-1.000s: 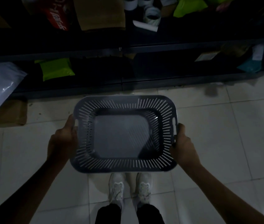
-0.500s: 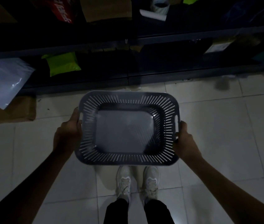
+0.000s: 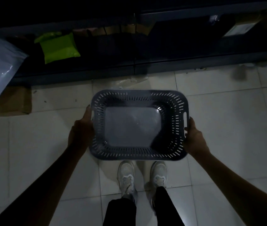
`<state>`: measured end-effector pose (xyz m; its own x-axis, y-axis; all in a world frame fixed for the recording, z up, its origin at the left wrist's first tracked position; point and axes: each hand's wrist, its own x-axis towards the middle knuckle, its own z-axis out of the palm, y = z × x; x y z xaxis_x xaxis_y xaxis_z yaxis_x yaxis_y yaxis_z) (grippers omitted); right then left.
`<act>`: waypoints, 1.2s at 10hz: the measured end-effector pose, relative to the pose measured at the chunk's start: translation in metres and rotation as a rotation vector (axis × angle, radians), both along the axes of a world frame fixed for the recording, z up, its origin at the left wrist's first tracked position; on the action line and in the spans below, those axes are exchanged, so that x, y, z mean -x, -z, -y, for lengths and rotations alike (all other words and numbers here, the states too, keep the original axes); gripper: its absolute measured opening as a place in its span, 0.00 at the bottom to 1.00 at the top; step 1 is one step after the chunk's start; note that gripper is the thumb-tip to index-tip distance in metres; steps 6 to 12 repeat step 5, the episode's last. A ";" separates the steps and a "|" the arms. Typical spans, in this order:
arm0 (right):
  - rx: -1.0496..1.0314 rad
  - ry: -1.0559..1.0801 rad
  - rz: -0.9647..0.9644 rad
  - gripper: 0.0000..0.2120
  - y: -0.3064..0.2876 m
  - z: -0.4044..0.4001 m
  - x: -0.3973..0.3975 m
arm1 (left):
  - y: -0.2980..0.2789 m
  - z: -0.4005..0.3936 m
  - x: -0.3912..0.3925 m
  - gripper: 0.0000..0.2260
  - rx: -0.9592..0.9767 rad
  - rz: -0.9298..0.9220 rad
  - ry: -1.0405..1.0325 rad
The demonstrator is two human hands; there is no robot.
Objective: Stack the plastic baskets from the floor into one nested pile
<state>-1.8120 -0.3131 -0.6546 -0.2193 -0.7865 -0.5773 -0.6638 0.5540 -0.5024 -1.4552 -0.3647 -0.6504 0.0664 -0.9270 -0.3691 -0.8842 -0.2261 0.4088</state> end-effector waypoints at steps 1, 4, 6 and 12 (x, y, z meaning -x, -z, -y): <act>-0.040 -0.044 0.012 0.35 0.010 0.005 -0.002 | 0.016 0.002 -0.004 0.36 -0.147 -0.024 -0.064; -0.041 -0.062 0.002 0.39 0.017 0.005 0.003 | 0.020 -0.001 -0.004 0.36 -0.164 0.019 -0.071; -0.070 -0.079 -0.045 0.28 -0.004 0.012 0.005 | 0.009 0.007 -0.005 0.33 -0.139 0.150 -0.055; -0.070 -0.079 -0.045 0.28 -0.004 0.012 0.005 | 0.009 0.007 -0.005 0.33 -0.139 0.150 -0.055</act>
